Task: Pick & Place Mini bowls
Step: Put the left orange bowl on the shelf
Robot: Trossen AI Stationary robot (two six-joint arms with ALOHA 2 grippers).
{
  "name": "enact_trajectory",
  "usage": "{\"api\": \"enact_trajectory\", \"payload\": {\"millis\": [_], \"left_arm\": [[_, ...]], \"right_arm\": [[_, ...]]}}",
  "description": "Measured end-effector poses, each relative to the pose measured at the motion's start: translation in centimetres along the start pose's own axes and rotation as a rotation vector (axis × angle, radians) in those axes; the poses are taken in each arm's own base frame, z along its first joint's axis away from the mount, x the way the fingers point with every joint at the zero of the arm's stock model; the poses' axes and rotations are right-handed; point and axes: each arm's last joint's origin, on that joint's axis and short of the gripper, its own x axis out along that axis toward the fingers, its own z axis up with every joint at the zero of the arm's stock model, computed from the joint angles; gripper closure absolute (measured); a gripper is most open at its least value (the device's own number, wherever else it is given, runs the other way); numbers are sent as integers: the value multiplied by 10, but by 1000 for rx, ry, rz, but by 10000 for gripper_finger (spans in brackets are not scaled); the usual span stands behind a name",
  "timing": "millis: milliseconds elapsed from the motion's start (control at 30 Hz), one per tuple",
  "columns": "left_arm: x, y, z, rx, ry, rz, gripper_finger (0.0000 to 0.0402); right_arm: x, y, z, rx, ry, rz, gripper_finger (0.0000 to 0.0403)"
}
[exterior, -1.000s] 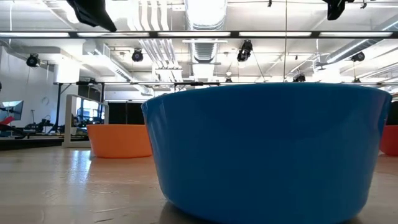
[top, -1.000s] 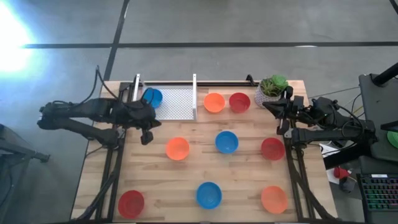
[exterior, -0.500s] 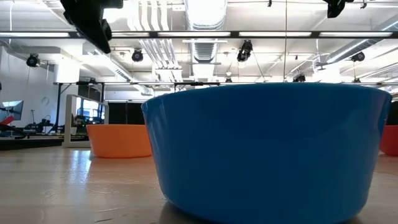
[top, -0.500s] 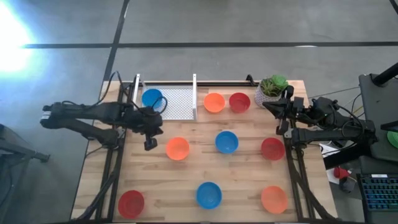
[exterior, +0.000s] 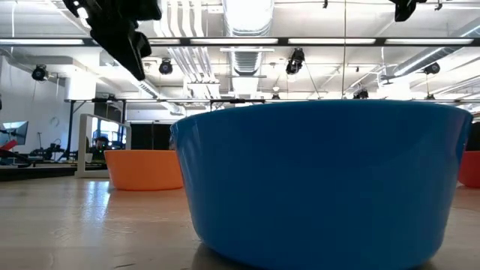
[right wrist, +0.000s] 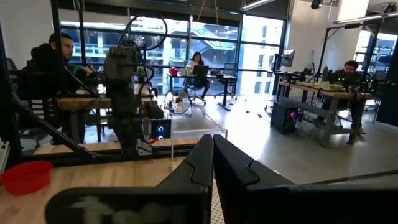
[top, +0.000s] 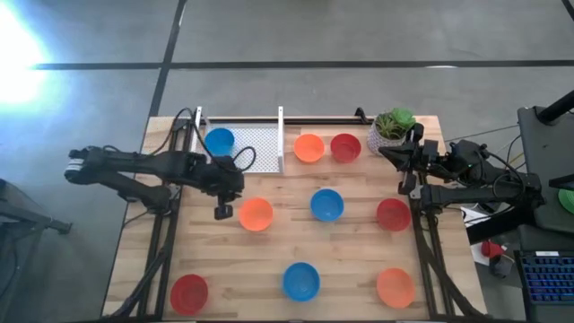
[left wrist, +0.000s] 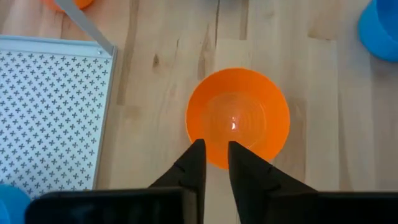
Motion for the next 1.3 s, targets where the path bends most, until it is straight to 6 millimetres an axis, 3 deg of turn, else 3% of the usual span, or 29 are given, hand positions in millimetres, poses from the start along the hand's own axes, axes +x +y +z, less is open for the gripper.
{"api": "enact_trajectory", "payload": {"millis": [433,633,967,1300], "left_arm": [[62,-3,-7,-17,175,23,323],[78,-3,-11,-22,211,48,323],[107,-1,-19,-171,193,134,323],[123,-1,-28,-241,213,146,323]], "right_arm": [[0,0,0,0,1,1,394],[0,0,0,0,1,1,394],[0,0,-1,-2,8,1,394],[0,0,-1,-2,8,1,394]]}}
